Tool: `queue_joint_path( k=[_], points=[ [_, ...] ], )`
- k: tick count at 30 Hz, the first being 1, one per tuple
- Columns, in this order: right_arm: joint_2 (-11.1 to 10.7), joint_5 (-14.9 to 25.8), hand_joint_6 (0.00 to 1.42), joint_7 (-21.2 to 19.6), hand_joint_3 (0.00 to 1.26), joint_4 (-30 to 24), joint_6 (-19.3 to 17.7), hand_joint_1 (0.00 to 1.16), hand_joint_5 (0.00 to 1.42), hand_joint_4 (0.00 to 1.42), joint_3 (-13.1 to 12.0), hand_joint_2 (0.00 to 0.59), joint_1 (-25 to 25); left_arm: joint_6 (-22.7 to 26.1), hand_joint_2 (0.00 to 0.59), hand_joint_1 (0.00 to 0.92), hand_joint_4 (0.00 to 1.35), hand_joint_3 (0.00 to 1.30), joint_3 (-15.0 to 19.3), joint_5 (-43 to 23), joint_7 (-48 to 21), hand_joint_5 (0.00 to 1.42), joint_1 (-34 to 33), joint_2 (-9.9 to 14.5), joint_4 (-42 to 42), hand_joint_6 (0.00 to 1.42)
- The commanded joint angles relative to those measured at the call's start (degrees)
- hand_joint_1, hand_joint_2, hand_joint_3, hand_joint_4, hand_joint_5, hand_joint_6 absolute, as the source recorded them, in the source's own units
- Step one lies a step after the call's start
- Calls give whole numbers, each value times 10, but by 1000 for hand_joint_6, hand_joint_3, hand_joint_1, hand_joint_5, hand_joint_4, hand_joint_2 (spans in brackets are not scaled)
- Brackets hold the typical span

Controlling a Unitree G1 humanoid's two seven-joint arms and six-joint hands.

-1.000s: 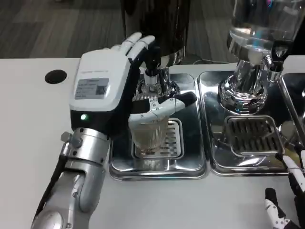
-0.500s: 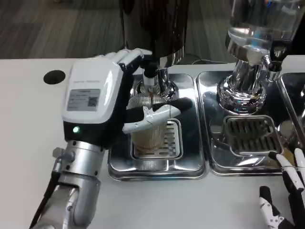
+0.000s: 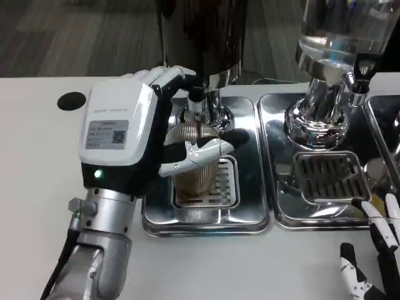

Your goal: Grasp the cup under the faucet to collect the drink, then remove the cup.

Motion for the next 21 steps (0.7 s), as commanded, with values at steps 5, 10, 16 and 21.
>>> queue_joint_path(
  k=[5,10,16,21],
  points=[
    [2,-2,64,0,181,-3,1,236,0,0,1,447,1,2,58,0,465,561,-3,5,-8,519,20,3,14,565],
    [1,0,64,-1,182,-4,0,236,0,0,-1,447,4,0,58,0,465,561,-1,1,-9,523,22,3,15,567],
    [1,1,64,-3,182,-5,-1,236,0,0,-2,447,8,0,58,0,465,562,-1,0,-11,525,20,2,14,569],
    [0,3,64,-2,182,-6,-3,236,0,0,-5,447,9,1,58,0,465,562,-3,3,-8,526,24,1,16,571]
  ],
)
